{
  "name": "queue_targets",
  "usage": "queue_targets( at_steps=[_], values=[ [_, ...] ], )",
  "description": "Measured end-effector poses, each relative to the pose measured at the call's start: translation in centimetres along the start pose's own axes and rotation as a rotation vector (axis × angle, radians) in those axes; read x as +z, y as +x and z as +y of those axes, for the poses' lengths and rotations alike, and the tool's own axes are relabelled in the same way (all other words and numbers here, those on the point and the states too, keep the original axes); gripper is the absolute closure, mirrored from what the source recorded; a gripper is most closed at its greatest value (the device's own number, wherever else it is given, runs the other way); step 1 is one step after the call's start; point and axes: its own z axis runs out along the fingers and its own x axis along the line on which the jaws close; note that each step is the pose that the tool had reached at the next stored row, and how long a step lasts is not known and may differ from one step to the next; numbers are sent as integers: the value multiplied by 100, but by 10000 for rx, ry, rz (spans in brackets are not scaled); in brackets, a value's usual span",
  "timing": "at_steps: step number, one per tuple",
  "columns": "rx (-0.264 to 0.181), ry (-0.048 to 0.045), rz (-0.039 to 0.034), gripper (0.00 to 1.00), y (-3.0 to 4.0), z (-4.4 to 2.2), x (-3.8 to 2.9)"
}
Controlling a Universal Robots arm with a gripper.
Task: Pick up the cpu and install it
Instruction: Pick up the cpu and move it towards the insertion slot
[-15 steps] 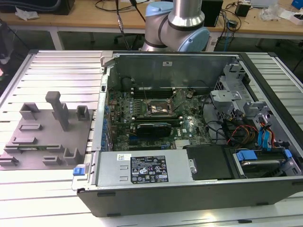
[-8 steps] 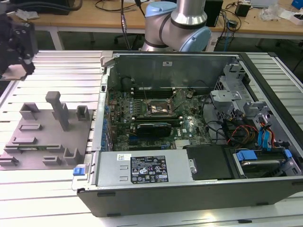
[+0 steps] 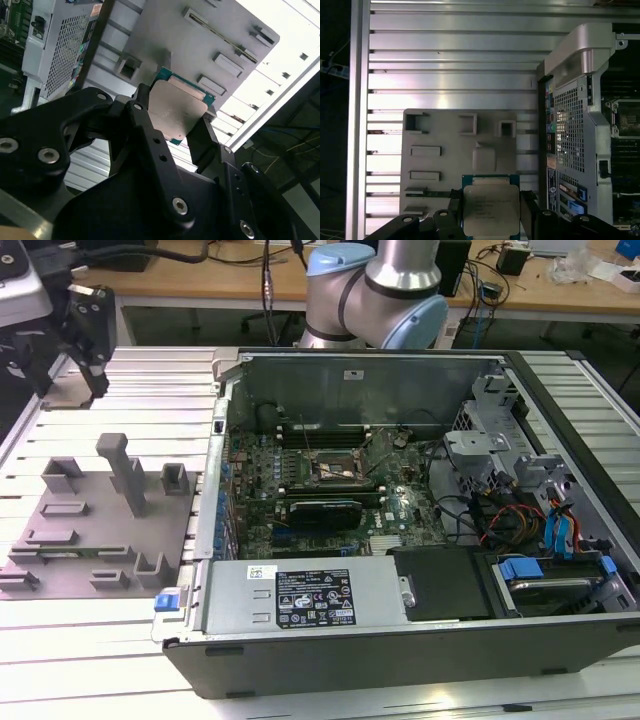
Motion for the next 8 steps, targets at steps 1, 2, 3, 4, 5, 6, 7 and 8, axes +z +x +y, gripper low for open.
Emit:
queue_targets(
  at_steps=[1,2,3,4,5,6,7,8],
  values=[
    [0,0,0,45,-23,0,1],
    [0,-1,0,45,-53,0,2],
    [0,-1,0,45,-76,0,2],
    [0,-1,0,45,-117,0,3],
    [-1,0,1,45,-139,0,4],
    [-1,0,1,45,-201,0,5],
    [-1,0,2,45,-242,0,6],
    [0,-1,1,45,-273,0,7]
  ],
)
